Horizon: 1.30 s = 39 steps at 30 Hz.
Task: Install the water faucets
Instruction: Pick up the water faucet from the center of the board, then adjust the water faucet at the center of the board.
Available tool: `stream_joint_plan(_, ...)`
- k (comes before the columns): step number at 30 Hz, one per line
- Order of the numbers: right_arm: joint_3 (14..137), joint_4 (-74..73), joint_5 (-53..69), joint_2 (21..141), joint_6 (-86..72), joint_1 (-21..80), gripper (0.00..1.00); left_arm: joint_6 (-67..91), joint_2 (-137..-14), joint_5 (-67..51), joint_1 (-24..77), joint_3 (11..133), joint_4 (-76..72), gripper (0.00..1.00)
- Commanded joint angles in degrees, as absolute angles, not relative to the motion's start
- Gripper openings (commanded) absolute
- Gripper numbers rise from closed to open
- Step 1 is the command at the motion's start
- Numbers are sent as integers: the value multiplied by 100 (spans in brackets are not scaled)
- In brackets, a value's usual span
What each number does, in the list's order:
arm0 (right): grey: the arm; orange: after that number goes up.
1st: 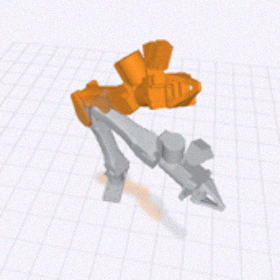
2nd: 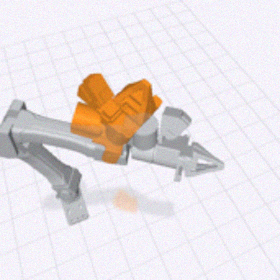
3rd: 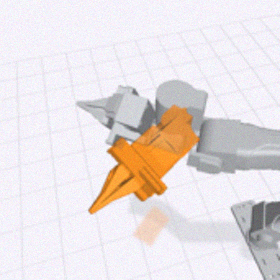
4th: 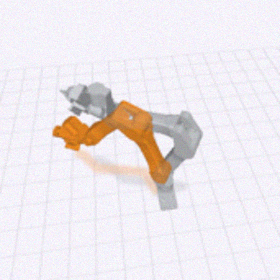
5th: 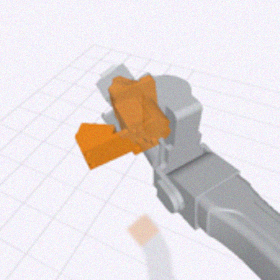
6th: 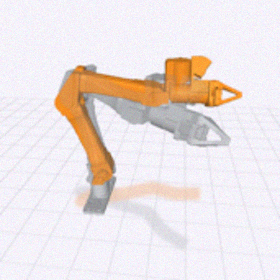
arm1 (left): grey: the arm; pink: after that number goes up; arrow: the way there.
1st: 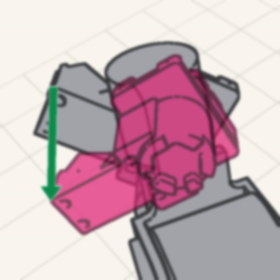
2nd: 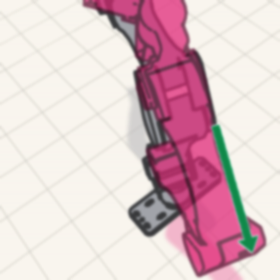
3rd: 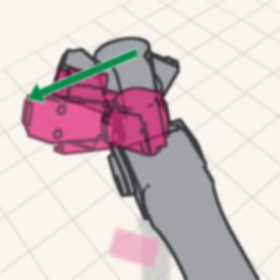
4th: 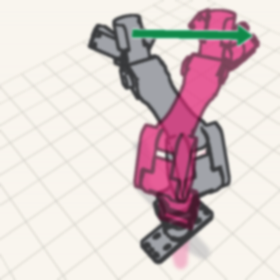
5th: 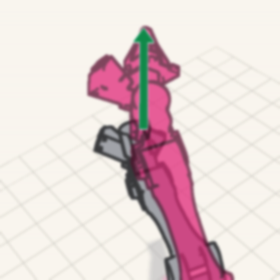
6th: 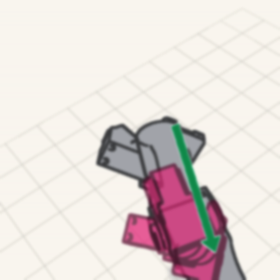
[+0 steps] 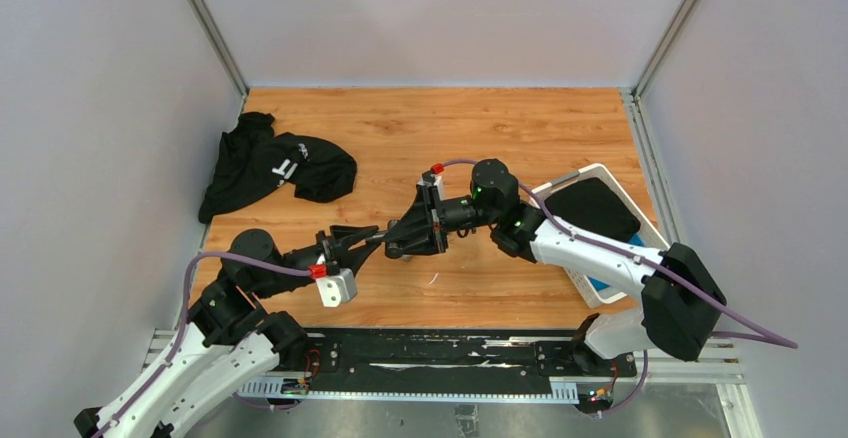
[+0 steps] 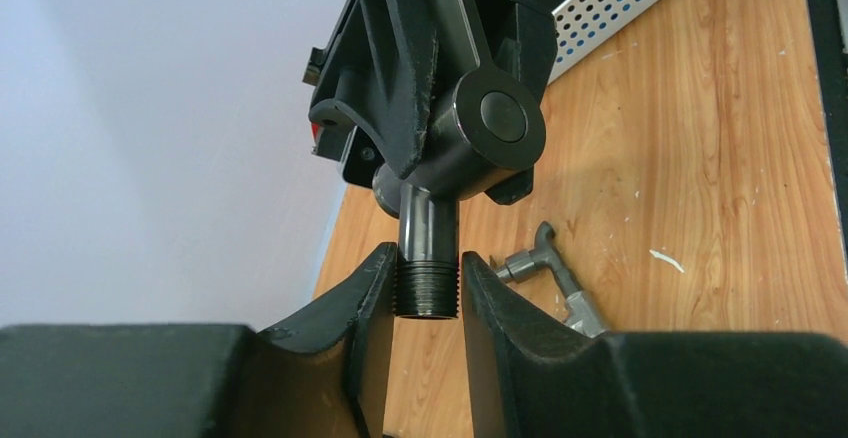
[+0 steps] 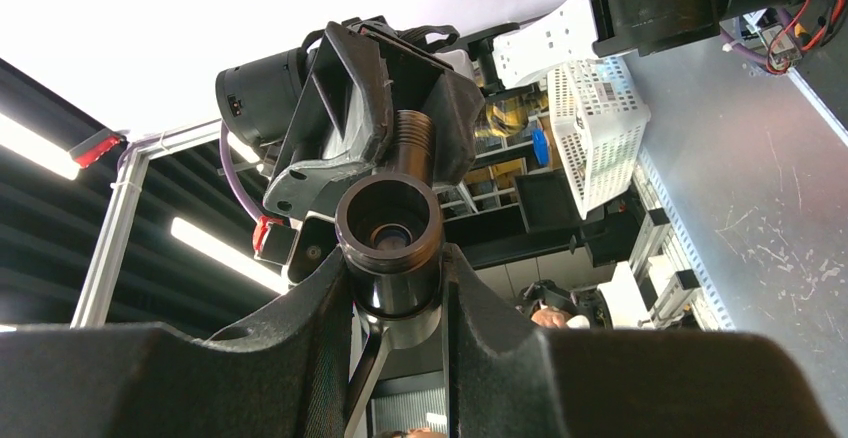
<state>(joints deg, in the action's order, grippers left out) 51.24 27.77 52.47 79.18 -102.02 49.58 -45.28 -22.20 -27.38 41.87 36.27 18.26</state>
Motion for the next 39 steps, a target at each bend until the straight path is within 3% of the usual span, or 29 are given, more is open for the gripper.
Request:
stream_joint_plan(1,5193,3290,5243,7982,-10339,5071,0,-4515,-2267,-2776,4253,3727,1758,29)
stream_joint_plan(4,5171,3344,5243,8017,-10369,5080,0,-4419,-2268,-2746,4254,3739,1709,0)
stream_joint_plan(7,5082,3440,5222,8033,-10413,5080,0,-4174,-2269,-2702,4254,3786,1714,0)
stream_joint_plan(8,5047,3534,5221,8045,-10417,5076,4,-4077,-2268,-2687,4254,3812,1740,0)
stream_joint_plan(12,4915,4143,5327,8109,-10461,4986,51,-3490,-2313,-2450,4254,3972,1923,0)
stream_joint_plan(16,4652,5064,5378,8081,-10766,4696,67,-2957,-2396,-2401,4254,4134,2119,0)
stream_joint_plan(22,4134,4346,5717,7427,-9970,3938,69,-2182,-2654,-2390,4254,4650,2711,0)
stream_joint_plan(29,3808,2923,6366,6058,-8656,2266,68,-805,-3351,-2923,4245,5493,3560,0)
stream_joint_plan(36,4680,-796,4961,4871,-4302,1861,68,218,-4038,-3140,4239,6142,3478,0)
stream_joint_plan(39,4272,-253,4722,4208,-3591,1873,66,642,-4407,-3793,4143,6417,3393,0)
